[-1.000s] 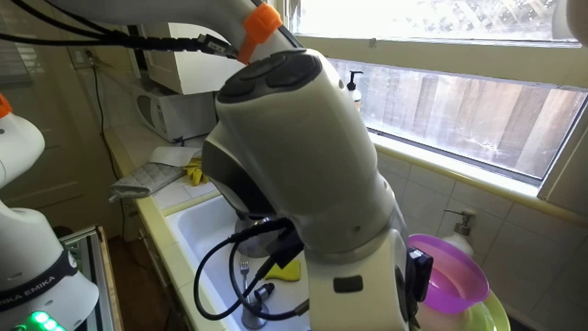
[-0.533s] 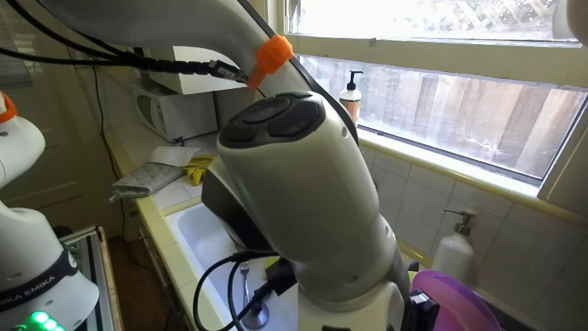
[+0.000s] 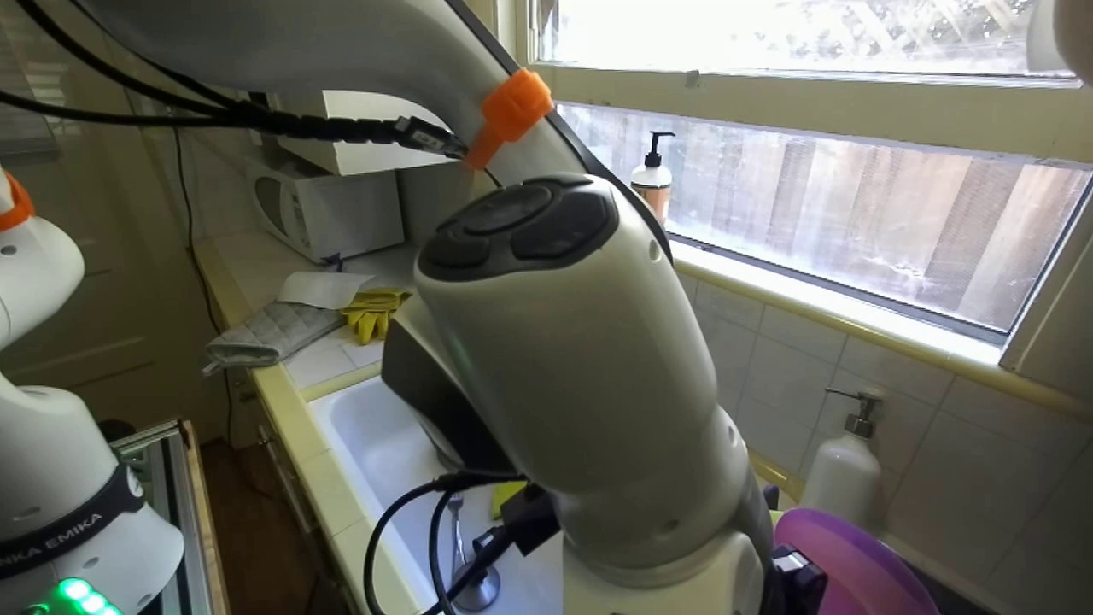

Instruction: Put the plate inside the drying rack

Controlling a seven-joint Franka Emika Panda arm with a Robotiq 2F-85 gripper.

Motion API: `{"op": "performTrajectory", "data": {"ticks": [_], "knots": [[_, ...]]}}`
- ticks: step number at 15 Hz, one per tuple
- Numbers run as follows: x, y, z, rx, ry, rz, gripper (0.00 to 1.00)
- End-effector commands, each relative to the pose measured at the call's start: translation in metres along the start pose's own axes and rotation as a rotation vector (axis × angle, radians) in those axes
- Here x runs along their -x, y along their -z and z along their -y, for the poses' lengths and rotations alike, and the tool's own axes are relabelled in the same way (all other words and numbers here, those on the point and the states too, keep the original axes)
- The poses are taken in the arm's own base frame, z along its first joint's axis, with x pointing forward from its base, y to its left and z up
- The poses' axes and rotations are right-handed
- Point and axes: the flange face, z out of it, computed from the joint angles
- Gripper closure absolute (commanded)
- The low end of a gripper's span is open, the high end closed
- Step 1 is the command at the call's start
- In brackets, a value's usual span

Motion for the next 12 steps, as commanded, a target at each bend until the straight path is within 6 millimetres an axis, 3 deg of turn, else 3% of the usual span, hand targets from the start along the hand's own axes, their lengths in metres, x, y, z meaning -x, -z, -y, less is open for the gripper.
{"op": "performTrajectory", "data": {"ticks": [1,5,12], "knots": [[-0.002,-0.016,-0.002,0.037,-0.047,-0.047,0.98],[-0.005,-0.029,-0.004,0.047,-0.104,-0.09,0.98],[-0.011,-0.047,0.012,0.011,-0.158,-0.108,0.98]]}}
